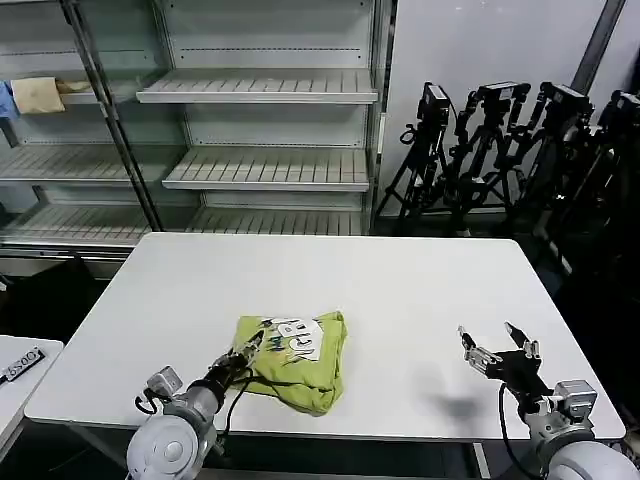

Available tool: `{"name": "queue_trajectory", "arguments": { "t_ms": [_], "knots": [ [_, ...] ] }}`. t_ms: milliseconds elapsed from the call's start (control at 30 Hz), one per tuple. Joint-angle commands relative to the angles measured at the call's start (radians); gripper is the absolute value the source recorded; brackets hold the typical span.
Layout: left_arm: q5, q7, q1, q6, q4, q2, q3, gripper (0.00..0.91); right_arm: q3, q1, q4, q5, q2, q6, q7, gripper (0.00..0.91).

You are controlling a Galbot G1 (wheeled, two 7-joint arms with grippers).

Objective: Fold and organize the clothes.

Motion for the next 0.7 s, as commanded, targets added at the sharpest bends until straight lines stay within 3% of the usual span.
{"name": "queue_trajectory", "arguments": {
  "t_ms": [33,700],
  "knots": [
    [-0.071,0.007,0.007,-0.015,-0.006,-0.023,-0.008,0.050,0.005,-0.010,0.012,0.000,0.000,-0.002,0.002,0.907],
    [-0.219,0.024,0.014,-0.041,-0.031,-0.094,-0.079,0.040,0.021,-0.022,0.028,0.004,-0.002,-0.007,0.008,0.907]
  ]
}}
